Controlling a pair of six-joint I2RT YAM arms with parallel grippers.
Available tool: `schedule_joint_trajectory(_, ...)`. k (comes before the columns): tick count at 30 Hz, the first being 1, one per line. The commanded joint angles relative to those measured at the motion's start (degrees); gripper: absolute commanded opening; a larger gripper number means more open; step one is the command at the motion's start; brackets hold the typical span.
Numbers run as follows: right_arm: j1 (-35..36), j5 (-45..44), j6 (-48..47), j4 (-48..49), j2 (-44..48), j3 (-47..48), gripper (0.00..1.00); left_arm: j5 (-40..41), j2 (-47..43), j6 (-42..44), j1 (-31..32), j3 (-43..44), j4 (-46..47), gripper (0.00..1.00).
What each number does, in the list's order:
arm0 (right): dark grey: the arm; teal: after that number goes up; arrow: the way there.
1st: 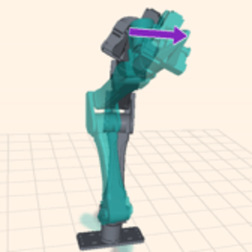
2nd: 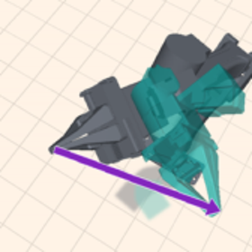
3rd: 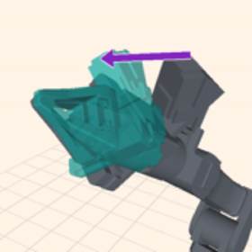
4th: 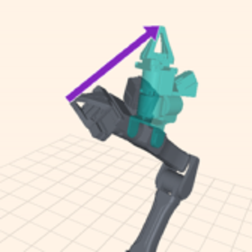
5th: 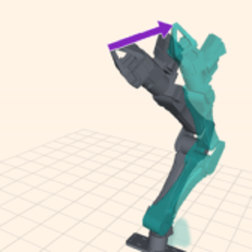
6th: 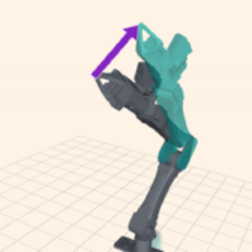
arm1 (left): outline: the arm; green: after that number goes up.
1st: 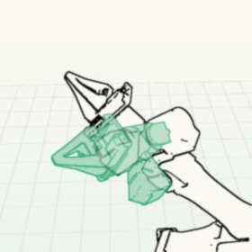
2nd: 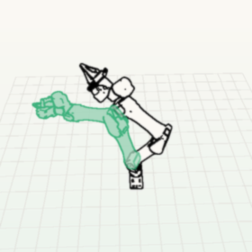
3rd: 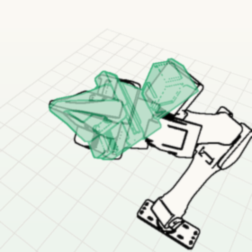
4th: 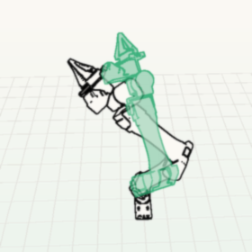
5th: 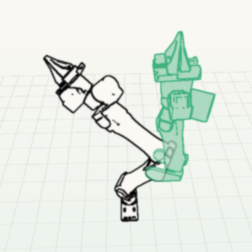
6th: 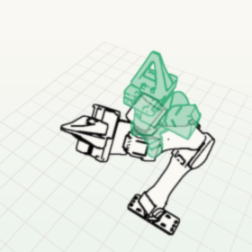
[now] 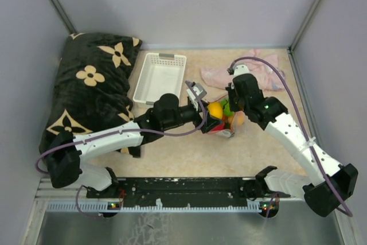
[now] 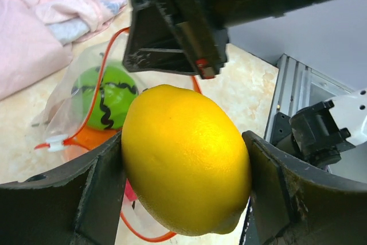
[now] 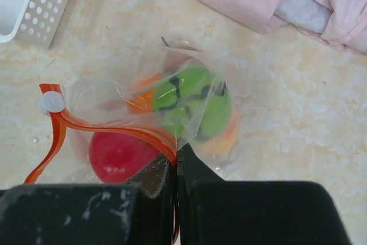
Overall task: Place the food in the zip-top bag and seal the zipper
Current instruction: Place the fake fruit in the zipper food storage bag.
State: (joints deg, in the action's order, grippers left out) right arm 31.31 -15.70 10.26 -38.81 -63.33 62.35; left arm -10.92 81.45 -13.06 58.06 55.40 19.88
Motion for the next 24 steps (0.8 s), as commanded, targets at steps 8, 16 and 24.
schedule_joint_trajectory(8, -0.63, 6.28, 1.32, 1.73, 3.11, 4.91, 0.00, 4.90, 4.05, 6.35, 2.80, -0.14, 8.20, 0.61)
schedule_joint_trajectory(16, -0.63, 7.11, 1.35, 1.64, 3.75, 4.06, 0.00, 12.25, 9.95, 5.66, 3.06, 3.02, 7.05, 0.67)
schedule_joint_trajectory(24, -0.60, 6.94, 1.42, 2.23, 4.27, 2.55, 0.00, 12.31, 11.06, 5.27, 3.98, 4.29, 4.84, 0.89)
